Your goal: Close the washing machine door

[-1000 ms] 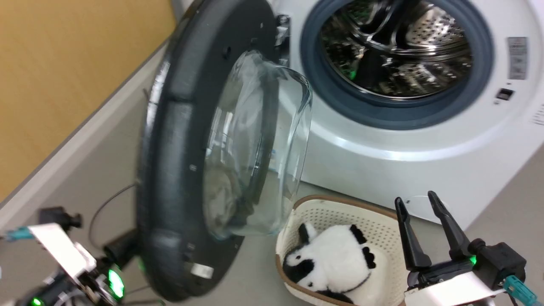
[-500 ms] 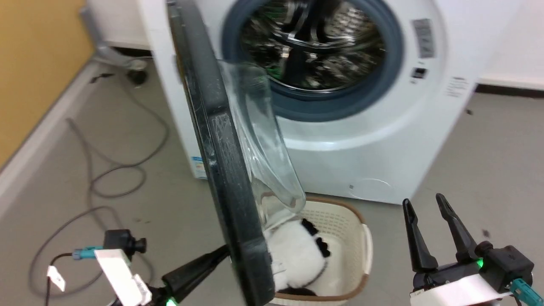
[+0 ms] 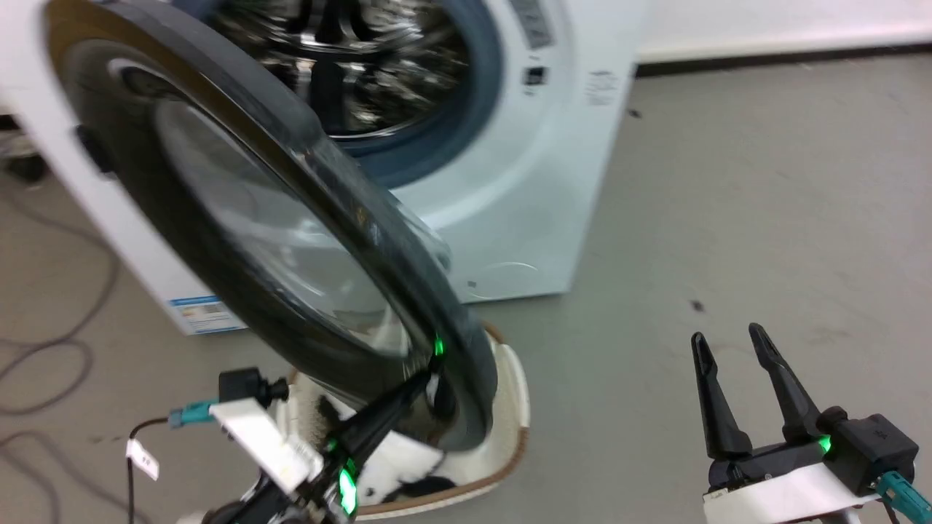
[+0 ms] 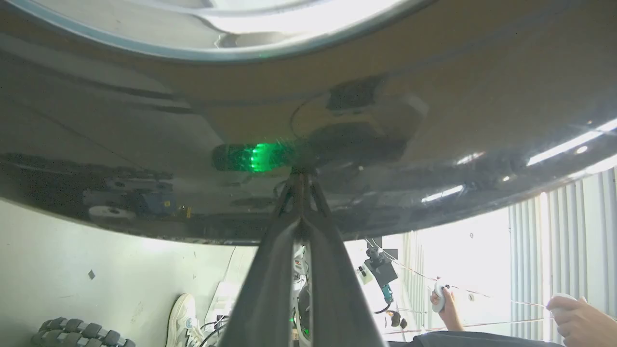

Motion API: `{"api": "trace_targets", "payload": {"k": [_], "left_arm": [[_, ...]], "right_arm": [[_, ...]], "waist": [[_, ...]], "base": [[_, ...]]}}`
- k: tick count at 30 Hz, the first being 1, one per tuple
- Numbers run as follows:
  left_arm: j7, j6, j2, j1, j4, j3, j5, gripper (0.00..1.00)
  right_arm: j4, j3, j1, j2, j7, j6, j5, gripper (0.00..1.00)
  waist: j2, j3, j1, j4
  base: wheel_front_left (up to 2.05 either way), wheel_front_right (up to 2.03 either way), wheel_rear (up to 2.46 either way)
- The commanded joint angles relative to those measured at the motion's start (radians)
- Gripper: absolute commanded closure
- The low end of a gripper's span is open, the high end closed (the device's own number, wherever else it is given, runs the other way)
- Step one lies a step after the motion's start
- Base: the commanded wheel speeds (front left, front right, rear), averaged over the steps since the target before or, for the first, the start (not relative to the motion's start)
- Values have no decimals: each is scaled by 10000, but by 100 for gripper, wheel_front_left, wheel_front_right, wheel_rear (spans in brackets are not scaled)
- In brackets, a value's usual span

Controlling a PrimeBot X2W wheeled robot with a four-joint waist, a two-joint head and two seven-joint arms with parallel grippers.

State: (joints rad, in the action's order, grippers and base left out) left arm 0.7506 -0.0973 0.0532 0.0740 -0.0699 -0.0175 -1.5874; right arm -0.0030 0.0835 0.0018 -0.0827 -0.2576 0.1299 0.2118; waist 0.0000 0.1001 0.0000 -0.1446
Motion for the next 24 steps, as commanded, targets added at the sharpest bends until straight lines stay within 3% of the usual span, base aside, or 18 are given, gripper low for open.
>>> {"api": "trace_targets", "payload": {"k": [1, 13, 24], "left_arm": [[-426, -121, -27, 418, -193, -205, -23, 100], [-4805, -316, -29, 3078, -2057, -786, 925, 100], [-6833, -330, -29, 5474, -4005, -801, 1539, 100]], "right_arm": [[-37, -13, -120, 30, -42, 8, 34, 0], [-100, -94, -357, 270, -42, 8, 204, 0], [-86, -77, -584, 321, -42, 8, 448, 0]], "waist": [[0, 452, 0, -870], [0, 1409, 0, -2372], [0, 1823, 0, -2761]], "base": [[0, 0, 0], [0, 0, 0], [0, 0, 0]]}}
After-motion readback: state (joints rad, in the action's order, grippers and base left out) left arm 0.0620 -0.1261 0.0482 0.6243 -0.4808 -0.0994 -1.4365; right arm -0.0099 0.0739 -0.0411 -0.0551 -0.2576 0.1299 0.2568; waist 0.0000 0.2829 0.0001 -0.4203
